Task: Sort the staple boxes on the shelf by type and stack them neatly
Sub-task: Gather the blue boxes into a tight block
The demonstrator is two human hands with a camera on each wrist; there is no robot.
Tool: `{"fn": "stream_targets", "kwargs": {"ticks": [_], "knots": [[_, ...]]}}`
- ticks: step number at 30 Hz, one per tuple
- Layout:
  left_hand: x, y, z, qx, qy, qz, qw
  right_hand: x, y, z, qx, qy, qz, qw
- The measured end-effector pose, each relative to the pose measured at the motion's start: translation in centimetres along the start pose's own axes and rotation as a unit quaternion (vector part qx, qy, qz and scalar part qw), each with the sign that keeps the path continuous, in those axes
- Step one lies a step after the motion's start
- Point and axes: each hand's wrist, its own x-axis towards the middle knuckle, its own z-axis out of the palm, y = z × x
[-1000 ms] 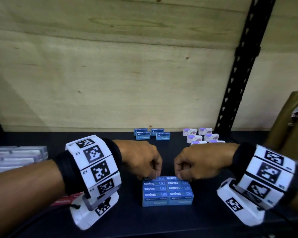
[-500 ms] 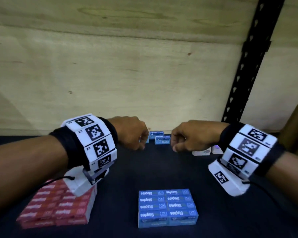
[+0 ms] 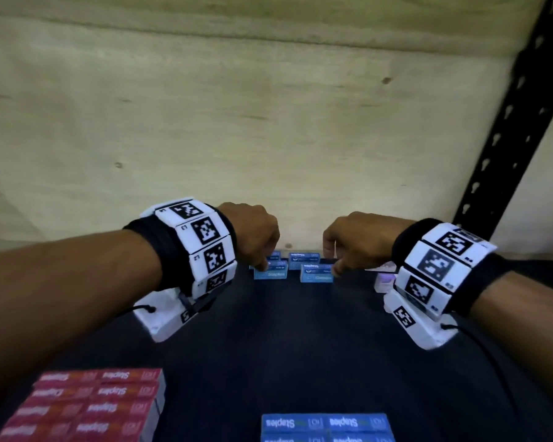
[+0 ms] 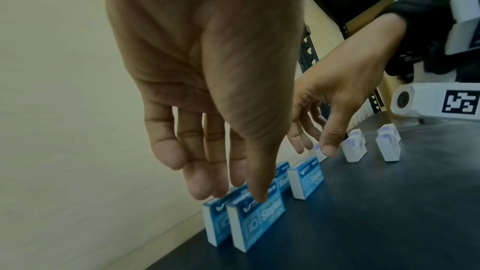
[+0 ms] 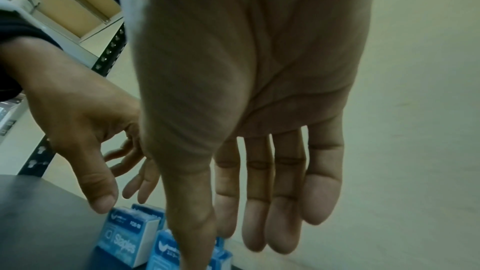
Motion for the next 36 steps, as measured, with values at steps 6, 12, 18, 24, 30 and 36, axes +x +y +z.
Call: {"fn": "stream_targets", "kwargs": {"ticks": [6,12,18,24,30,36], "knots": [[0.9,0.2,0.6,0.017,-0.012,-0.009,1.0,1.0,-0.1,0.6,0.002,-0.012,-0.01,1.0],[0.3,0.9,0.2,0.043,-0.025,-0.004,0.999,0.9,-0.4,0.8,-0.005,-0.005,-0.02,1.0],[-2.1,1.7,-0.2,0.044,-0.032,0.011,0.998,-1.4,-0.9,0.8,0.003,-0.011,-0.028,1.0],[-6.2,3.0,0.0,0.027,-0.035,0.038,0.998,-6.1,-1.9,1.2,0.025,-0.022,-0.048,0.998],[-10.0,3.9,0.3,-0.006,-0.056,0.064,0.996,-10.2,-2.9,1.9,0.053,-0.057,-0.059,0.995],[-12.0,4.7,0.7,-0.052,-0.074,0.085,0.992,-13.0,-2.9,2.2,0.055,-0.078,-0.053,0.994]]}}
